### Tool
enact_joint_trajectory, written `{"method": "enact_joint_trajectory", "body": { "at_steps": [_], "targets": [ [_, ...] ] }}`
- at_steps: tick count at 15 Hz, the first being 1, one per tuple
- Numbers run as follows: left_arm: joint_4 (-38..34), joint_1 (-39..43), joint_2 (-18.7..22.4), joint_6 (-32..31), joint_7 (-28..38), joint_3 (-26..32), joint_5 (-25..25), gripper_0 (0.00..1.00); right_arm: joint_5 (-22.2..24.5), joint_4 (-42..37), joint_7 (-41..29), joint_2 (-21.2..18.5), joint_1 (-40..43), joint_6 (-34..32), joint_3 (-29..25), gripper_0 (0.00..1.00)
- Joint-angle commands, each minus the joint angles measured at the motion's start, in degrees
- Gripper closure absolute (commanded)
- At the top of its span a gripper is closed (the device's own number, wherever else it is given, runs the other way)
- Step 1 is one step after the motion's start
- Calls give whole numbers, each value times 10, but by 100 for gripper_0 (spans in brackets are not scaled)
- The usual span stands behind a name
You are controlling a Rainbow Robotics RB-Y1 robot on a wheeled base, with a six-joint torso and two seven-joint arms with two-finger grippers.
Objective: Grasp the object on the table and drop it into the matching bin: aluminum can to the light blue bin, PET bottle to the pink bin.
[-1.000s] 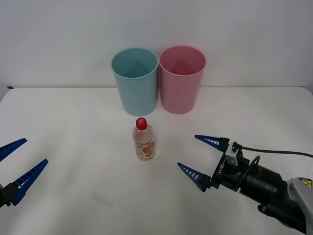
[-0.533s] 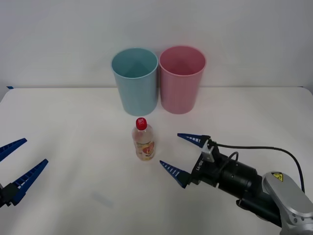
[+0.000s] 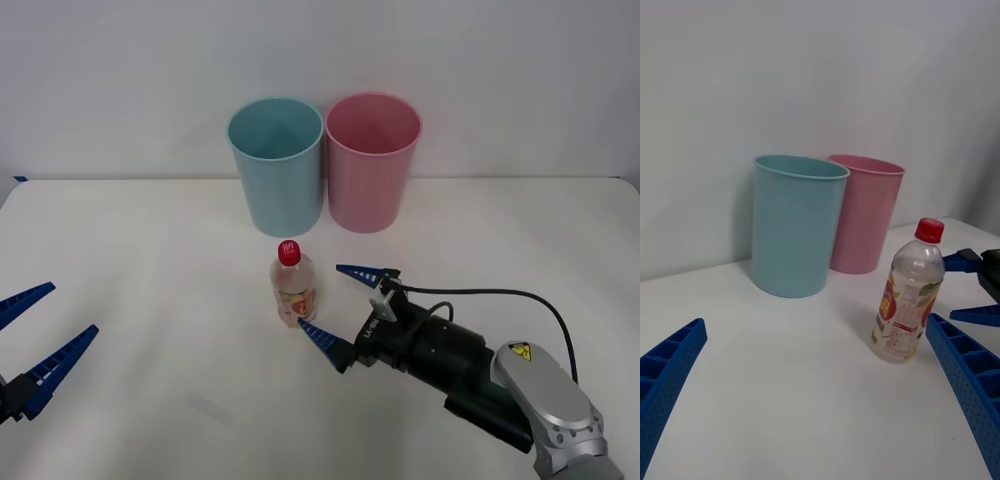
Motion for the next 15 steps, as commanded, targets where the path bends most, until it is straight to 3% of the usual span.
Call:
{"method": "enact_joint_trajectory", "body": {
  "at_steps": [1,9,11,15],
  "targets": [
    [0,0,0,0,0,0,0,0,10,0,-5,8,-8,33,21,0],
    [0,0,0,0,0,0,0,0,12,4,-9,11,-33,102,72,0],
    [0,0,0,0,0,0,0,0,13,58,-4,30,-65,95,71,0],
    [0,0,0,0,0,0,0,0,26,68,-4,54,-76,104,68,0]
  ]
}}
